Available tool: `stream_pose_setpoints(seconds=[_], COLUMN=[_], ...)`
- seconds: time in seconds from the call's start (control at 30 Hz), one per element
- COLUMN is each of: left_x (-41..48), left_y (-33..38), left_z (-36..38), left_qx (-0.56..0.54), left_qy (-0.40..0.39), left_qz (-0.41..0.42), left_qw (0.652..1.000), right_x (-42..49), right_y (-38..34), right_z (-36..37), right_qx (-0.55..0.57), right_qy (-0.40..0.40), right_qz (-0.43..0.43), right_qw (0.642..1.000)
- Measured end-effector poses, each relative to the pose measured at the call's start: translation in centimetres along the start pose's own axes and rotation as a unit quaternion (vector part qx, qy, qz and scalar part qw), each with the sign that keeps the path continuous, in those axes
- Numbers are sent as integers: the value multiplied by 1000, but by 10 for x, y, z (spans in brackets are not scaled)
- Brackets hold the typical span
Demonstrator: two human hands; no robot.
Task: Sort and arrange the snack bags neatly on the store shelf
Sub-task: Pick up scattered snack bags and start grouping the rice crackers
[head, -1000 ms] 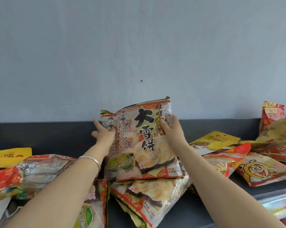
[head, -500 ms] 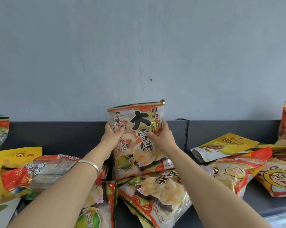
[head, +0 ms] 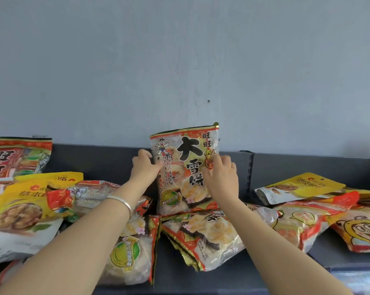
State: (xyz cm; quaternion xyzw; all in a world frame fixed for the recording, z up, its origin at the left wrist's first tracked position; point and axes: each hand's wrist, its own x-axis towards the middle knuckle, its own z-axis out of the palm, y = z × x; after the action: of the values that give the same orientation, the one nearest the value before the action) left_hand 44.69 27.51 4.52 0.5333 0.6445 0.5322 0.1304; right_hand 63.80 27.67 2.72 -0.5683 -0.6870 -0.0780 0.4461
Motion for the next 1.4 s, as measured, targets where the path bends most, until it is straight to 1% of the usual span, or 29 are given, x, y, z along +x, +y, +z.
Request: stream_pose_setpoints(seconds=[0.07,0.17,0.23,0.37,0.5,0.6,0.67,0.87,1.03,1.1,1.17,1.23,1.33,1.4], left_x=[-12,-31,-43,-60,-71,-72,-69,-46,-17,-6,4,13,29,39], left_y=[-1,-4,-9,-30,-58,-81,-92,-122,-176,-195,-208,-215,-218,-218], left_z=[-7,-21,-36,-81,-136,-170,-189,-248,-306,-316,-318,-314,-307,-305], left_qx=[56,125,168,225,250,247,235,243,225,225,221,229,284,313], left_qy=[-4,-20,-17,-4,19,29,30,-6,0,-4,-15,-28,-15,2], left_qz=[34,81,98,88,66,57,66,106,89,76,65,65,86,103], left_qw=[998,989,981,970,966,967,969,964,970,971,973,971,955,944], right_x=[-8,-20,-27,-41,-52,-60,-64,-72,-66,-61,-54,-47,-35,-27], right_y=[-7,-20,-34,-74,-127,-166,-190,-261,-311,-325,-333,-338,-342,-346], right_z=[-1,4,13,32,48,60,69,97,113,119,126,134,144,151], right_qx=[4,46,72,114,141,122,100,77,41,13,-26,-53,-68,-93], right_qy=[-12,-35,-62,-111,-148,-173,-185,-205,-205,-236,-282,-310,-326,-356], right_qz=[-50,-108,-151,-223,-263,-290,-306,-302,-284,-264,-249,-235,-216,-215], right_qw=[999,992,984,962,943,933,929,928,936,935,926,920,918,904])
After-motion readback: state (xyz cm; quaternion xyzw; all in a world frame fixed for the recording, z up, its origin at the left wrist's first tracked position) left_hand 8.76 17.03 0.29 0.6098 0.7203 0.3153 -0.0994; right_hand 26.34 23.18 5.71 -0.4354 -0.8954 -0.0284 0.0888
